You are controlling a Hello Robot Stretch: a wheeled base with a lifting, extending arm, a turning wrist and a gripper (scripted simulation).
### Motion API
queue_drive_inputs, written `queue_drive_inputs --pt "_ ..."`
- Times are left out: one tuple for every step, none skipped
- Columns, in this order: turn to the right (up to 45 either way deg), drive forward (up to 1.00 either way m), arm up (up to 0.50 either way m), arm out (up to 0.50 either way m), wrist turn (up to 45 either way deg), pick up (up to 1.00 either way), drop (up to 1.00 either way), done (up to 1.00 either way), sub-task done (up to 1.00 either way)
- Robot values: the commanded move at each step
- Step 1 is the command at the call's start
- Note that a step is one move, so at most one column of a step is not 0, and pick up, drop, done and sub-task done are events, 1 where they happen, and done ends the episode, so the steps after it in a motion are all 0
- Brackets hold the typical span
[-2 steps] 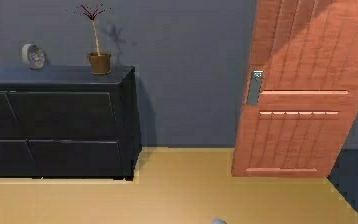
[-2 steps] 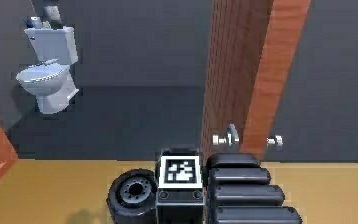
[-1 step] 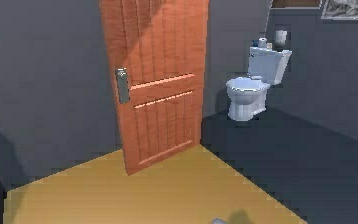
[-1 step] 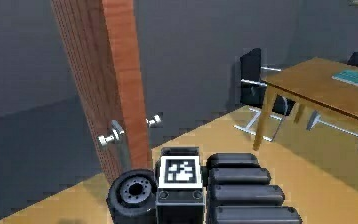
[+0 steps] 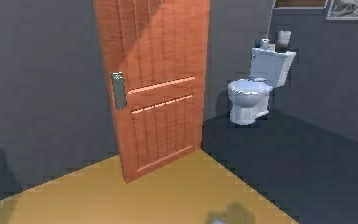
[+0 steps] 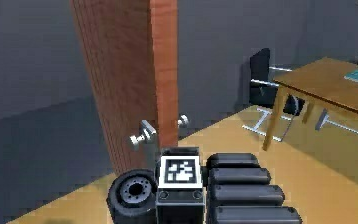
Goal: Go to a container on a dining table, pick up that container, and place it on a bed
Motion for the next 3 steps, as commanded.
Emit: queue_drive_inputs --pt "33.0 0.0 0.0 0.0 0.0 0.0 0.0 0.0 0.0" --pt "0.0 0.3 0.0 0.0 0.0 0.0 0.0 0.0 0.0" --pt "24.0 0.0 0.0 0.0 0.0 0.0 0.0 0.0 0.0"
